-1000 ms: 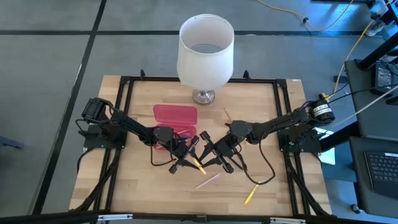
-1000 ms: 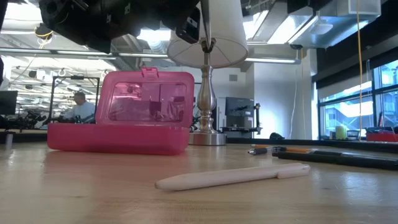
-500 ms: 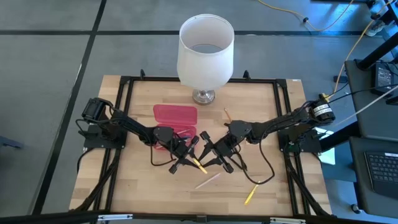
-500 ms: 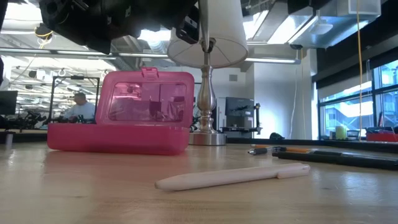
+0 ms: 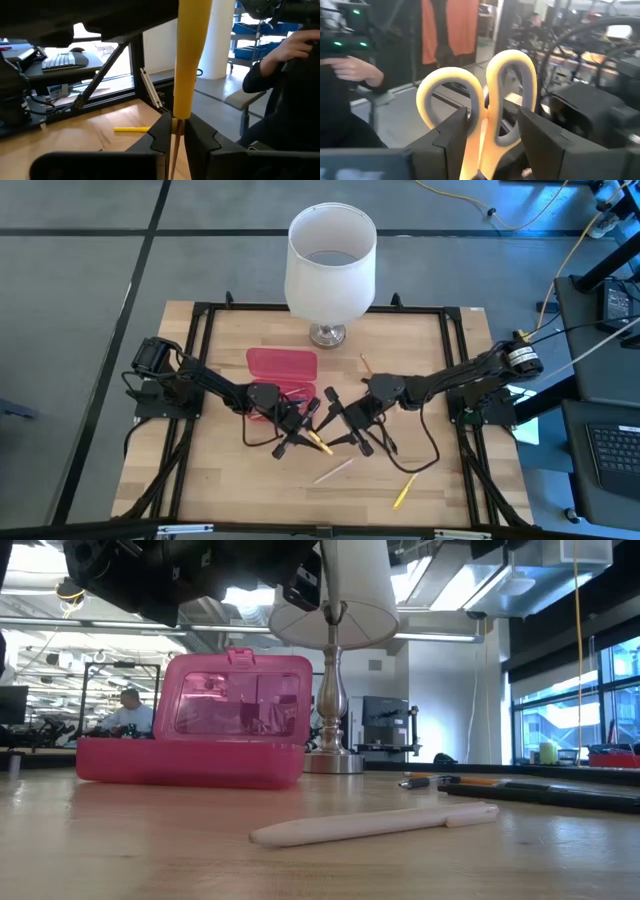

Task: Pick & place school supplies into a supply box
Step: Put the yellow scissors into the red supply box

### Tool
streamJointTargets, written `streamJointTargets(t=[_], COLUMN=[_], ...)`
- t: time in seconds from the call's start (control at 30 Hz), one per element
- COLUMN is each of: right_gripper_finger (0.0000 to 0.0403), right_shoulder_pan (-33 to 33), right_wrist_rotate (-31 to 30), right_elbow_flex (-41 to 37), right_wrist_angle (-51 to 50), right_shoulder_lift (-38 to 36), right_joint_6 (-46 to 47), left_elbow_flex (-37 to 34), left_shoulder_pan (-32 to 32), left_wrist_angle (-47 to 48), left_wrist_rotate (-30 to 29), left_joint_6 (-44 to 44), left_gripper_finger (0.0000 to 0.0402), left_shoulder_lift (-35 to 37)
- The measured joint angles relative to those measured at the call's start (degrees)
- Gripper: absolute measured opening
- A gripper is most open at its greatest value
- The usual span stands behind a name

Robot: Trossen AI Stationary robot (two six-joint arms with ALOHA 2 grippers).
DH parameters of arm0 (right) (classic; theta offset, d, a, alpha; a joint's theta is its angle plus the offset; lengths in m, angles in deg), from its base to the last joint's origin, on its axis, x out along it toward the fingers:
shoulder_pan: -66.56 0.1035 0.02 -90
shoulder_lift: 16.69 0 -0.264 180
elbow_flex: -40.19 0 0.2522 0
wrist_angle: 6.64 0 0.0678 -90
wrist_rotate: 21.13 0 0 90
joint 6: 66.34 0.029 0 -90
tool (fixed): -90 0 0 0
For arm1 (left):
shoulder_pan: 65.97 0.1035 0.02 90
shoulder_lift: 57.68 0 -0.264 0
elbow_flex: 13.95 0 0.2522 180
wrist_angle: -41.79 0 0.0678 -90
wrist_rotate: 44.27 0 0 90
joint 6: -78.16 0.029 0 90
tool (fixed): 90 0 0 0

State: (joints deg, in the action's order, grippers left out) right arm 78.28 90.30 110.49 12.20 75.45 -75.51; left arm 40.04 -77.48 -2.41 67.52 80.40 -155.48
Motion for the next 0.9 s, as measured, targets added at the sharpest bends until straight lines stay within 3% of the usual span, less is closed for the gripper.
streamJointTargets(t=[0.2, 0.57, 0.67, 0.9], right_gripper_finger=[0.0179, 0.0179, 0.0179, 0.0179], right_shoulder_pan=[-0.04, -0.04, -0.04, 1.37], right_wrist_rotate=[-2.40, -3.18, -6.30, -23.04], right_elbow_flex=[-0.09, -0.09, -0.09, -0.09], right_wrist_angle=[-6.90, -29.87, -37.82, -55.78], right_shoulder_lift=[-3.70, -9.29, -10.22, -11.41], right_joint_6=[1.50, 10.50, 15.36, 22.79], left_elbow_flex=[0.00, 0.02, 0.02, 0.02], left_shoulder_pan=[-0.02, 0.50, 1.15, 1.13], left_wrist_angle=[-0.03, 3.97, 11.37, 42.94], left_wrist_rotate=[0.18, -0.21, -3.07, -21.74], left_joint_6=[-0.03, -3.95, -6.24, -13.14], left_gripper_finger=[0.0026, 0.0025, 0.0024, 0.0023], left_shoulder_lift=[0.02, 0.69, 3.09, 14.94])
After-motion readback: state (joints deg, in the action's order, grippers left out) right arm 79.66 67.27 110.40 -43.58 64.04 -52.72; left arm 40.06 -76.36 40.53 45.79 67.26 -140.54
